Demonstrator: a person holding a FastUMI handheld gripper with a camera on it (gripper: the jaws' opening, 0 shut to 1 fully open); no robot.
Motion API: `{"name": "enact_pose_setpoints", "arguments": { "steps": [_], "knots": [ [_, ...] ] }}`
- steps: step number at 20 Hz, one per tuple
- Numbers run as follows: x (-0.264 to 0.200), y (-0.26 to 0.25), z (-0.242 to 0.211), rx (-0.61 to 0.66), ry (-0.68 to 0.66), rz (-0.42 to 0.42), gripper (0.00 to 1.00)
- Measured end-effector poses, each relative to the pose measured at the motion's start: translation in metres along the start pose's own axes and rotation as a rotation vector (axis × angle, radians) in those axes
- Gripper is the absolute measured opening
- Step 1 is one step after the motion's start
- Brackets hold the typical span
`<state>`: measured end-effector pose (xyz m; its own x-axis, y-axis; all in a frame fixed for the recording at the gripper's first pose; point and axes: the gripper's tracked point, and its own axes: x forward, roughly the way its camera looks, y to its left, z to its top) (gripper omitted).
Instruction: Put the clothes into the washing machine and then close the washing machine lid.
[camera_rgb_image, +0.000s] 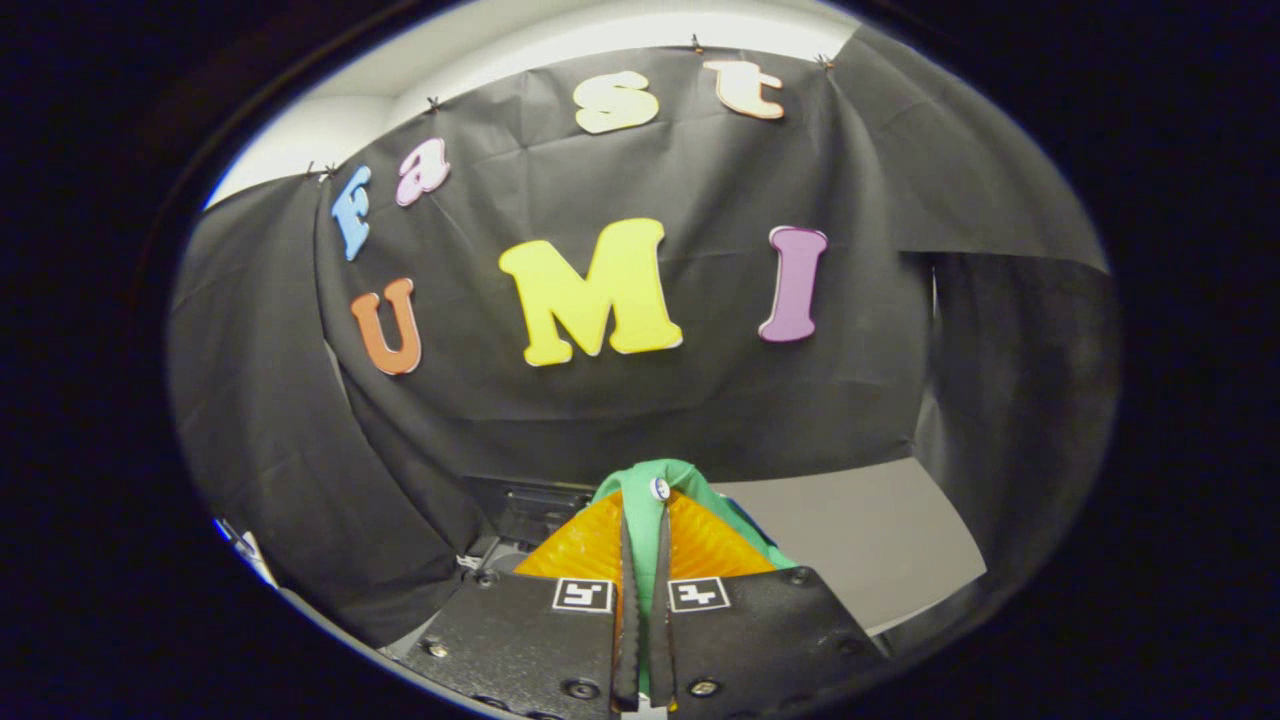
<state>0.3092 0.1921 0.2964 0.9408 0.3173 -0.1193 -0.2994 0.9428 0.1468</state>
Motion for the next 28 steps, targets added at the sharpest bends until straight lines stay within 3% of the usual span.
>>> {"name": "enact_pose_setpoints", "arguments": {
  "steps": [5,12,21,28],
  "knots": [
    [0.0,0.049,0.02,-0.018,-0.035,0.035,0.07],
    [0.022,0.116,0.011,-0.021,-0.004,0.082,0.07],
    [0.083,0.182,-0.046,-0.032,0.125,0.148,0.07],
    [0.143,0.198,-0.116,-0.005,0.268,0.164,0.07]
  ]
}}
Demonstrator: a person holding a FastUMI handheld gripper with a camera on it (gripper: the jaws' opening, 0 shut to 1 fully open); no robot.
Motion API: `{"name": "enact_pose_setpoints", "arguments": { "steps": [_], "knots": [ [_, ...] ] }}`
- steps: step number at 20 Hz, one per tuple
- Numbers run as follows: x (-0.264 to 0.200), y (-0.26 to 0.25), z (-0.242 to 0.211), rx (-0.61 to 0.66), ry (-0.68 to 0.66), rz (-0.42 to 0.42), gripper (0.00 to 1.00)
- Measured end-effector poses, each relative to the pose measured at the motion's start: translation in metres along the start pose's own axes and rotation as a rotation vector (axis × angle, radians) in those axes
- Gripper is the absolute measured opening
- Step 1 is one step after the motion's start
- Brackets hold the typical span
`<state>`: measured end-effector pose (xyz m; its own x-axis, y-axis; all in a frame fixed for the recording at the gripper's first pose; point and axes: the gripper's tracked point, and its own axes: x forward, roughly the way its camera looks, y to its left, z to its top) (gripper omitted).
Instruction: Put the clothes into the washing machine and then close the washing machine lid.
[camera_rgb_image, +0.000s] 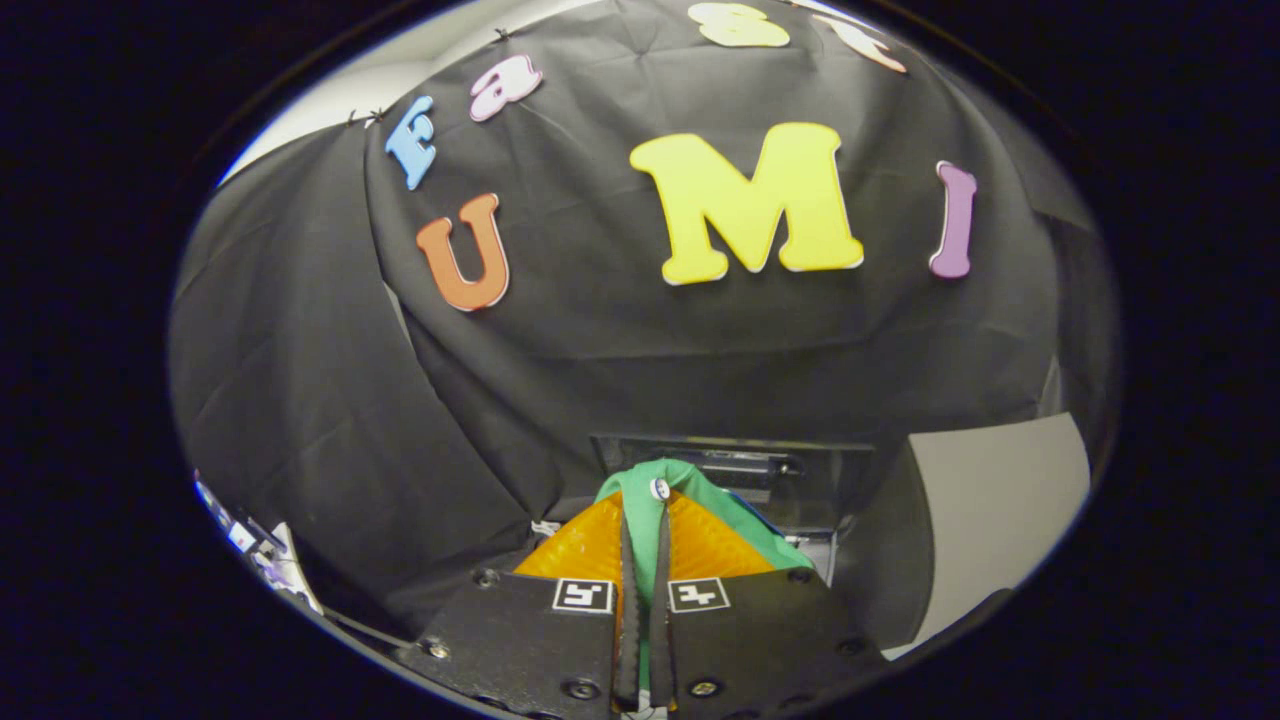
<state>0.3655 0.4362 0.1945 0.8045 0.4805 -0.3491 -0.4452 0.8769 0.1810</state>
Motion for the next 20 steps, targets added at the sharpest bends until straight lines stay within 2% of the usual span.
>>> {"name": "enact_pose_setpoints", "arguments": {
  "steps": [10,20],
  "knots": [
    [0.102,-0.035,-0.081,0.04,0.196,-0.05,0.07],
    [0.168,-0.057,-0.151,0.046,0.342,-0.118,0.07]
  ]
}}
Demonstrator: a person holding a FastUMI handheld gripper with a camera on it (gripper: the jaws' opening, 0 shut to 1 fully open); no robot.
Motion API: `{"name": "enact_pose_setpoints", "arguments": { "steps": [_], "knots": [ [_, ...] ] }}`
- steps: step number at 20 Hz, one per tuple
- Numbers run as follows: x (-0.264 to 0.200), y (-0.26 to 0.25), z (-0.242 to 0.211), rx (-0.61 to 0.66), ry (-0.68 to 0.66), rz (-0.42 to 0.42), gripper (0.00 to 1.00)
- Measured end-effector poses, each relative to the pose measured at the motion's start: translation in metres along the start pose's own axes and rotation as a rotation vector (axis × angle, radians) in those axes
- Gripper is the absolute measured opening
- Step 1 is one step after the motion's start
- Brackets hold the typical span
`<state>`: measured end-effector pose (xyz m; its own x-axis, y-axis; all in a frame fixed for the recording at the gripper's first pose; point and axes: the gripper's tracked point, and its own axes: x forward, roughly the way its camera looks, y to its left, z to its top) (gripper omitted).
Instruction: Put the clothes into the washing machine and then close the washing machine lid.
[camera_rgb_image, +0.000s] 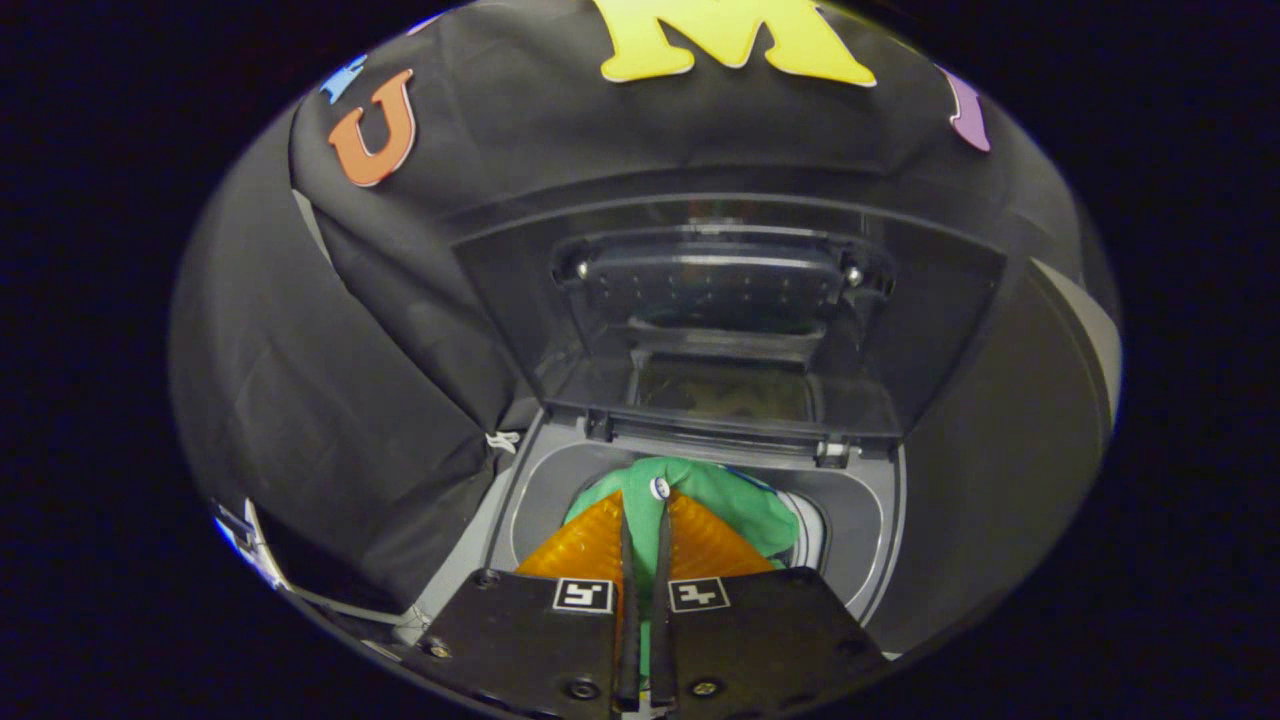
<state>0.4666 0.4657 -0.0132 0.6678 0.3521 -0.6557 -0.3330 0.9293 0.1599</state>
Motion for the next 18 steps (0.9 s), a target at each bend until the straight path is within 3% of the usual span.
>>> {"name": "enact_pose_setpoints", "arguments": {
  "steps": [8,18],
  "knots": [
    [0.033,-0.009,-0.057,0.023,0.146,-0.054,0.08],
    [0.033,-0.018,-0.06,0.058,0.157,-0.105,0.13]
  ]
}}
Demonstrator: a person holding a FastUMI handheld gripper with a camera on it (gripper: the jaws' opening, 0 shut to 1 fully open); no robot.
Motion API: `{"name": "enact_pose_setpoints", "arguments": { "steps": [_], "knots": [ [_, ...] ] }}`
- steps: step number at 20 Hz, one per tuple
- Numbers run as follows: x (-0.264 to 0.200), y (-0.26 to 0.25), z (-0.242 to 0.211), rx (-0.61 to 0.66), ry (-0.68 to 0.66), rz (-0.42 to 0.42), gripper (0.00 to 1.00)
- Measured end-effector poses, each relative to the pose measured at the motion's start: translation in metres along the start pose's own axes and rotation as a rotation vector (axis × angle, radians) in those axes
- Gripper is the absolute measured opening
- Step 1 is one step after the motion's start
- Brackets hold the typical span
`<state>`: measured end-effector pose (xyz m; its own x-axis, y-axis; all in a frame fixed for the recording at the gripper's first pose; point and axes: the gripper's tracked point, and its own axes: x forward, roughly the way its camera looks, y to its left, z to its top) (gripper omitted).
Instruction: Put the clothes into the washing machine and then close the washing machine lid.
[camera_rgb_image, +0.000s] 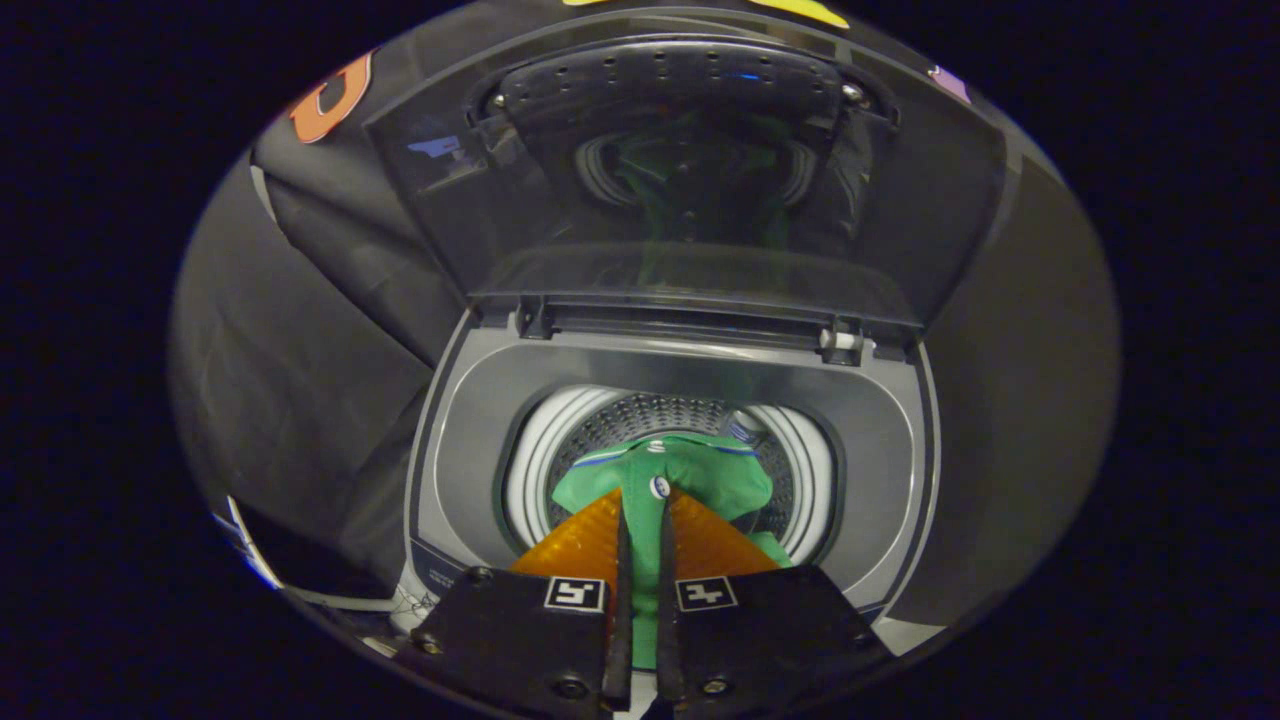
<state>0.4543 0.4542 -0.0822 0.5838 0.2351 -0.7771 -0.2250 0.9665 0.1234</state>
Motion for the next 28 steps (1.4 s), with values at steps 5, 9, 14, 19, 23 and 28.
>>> {"name": "enact_pose_setpoints", "arguments": {
  "steps": [5,9,14,19,23,28],
  "knots": [
    [-0.004,-0.004,-0.001,0.009,-0.036,-0.013,0.62],
    [-0.003,-0.008,-0.009,0.021,-0.019,-0.031,0.97],
    [-0.01,-0.012,-0.008,0.013,-0.039,-0.055,0.97],
    [-0.026,-0.014,0.0,-0.011,-0.092,-0.065,0.97],
    [-0.045,-0.017,0.014,-0.028,-0.167,-0.063,0.97],
    [-0.08,-0.024,0.035,-0.037,-0.262,-0.069,0.97]
  ]
}}
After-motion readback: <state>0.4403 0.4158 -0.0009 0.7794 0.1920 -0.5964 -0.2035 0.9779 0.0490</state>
